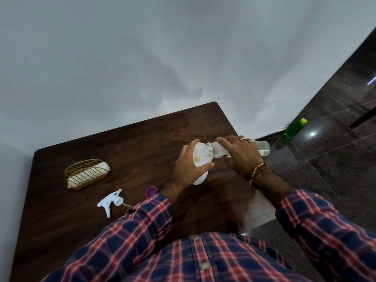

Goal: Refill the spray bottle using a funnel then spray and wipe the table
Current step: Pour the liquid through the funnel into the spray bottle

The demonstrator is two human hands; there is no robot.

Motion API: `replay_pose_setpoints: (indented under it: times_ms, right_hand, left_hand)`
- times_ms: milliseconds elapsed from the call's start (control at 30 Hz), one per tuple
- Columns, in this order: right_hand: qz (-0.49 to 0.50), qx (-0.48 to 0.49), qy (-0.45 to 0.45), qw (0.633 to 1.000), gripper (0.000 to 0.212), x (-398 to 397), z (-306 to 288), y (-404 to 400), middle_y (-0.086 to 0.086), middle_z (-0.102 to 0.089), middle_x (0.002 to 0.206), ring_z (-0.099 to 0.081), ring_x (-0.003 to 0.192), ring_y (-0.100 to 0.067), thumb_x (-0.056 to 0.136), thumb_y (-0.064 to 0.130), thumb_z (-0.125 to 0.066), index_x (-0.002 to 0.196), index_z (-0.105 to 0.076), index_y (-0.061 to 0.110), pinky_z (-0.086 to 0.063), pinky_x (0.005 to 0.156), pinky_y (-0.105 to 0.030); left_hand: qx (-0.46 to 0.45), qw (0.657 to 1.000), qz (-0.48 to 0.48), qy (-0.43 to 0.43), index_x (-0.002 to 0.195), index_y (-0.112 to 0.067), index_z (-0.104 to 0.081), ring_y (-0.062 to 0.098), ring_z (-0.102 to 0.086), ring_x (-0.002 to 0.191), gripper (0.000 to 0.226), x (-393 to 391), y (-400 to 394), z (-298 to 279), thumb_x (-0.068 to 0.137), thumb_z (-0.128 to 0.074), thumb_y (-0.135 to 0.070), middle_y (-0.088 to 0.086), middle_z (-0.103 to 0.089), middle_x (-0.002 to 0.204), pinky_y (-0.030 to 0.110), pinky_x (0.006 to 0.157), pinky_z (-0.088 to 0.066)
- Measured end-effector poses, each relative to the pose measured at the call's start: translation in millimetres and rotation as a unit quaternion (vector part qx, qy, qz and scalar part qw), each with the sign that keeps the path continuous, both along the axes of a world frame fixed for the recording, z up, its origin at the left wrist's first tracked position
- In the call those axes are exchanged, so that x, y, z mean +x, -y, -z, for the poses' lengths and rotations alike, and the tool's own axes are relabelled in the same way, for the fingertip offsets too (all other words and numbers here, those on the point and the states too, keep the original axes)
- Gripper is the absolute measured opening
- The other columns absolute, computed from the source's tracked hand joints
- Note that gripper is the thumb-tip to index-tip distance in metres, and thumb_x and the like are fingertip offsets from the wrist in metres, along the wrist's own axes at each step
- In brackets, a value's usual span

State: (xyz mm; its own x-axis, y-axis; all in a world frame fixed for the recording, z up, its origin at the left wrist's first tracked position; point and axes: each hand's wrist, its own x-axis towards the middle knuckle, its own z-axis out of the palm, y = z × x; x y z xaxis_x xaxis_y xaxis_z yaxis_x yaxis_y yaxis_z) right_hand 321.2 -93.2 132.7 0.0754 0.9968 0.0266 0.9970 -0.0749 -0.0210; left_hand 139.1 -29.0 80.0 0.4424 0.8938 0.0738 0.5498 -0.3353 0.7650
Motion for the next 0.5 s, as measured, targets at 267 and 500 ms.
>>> replay_pose_setpoints:
  times_ms: [267, 500]
  right_hand:
    - [0.0, 0.006, 0.01, 1.0, 0.067, 0.2, -0.6, 0.0, -0.004, -0.058, 0.123, -0.061, 0.103, -0.033, 0.08, 0.026, -0.071, 0.139, -0.04, 0.03, -0.05, 0.081, -0.046]
    - [-0.003, 0.005, 0.005, 1.0, 0.065, 0.9, -0.4, 0.3, -0.004, -0.058, 0.123, -0.06, 0.103, -0.033, 0.08, 0.027, -0.07, 0.139, -0.04, 0.03, -0.05, 0.083, -0.047]
  left_hand:
    - [0.008, 1.0, 0.0, -0.004, 0.139, -0.026, -0.039, 0.009, -0.048, 0.115, 0.083, 1.1, 0.4, -0.7, 0.071, -0.078, -0.052, -0.002, -0.046, 0.136, 0.021, 0.088, -0.046]
    - [0.003, 1.0, 0.0, -0.016, 0.139, -0.027, -0.038, 0.0, -0.041, 0.108, 0.084, 1.2, 0.5, -1.7, 0.07, -0.078, -0.053, -0.003, -0.045, 0.136, 0.015, 0.086, -0.04]
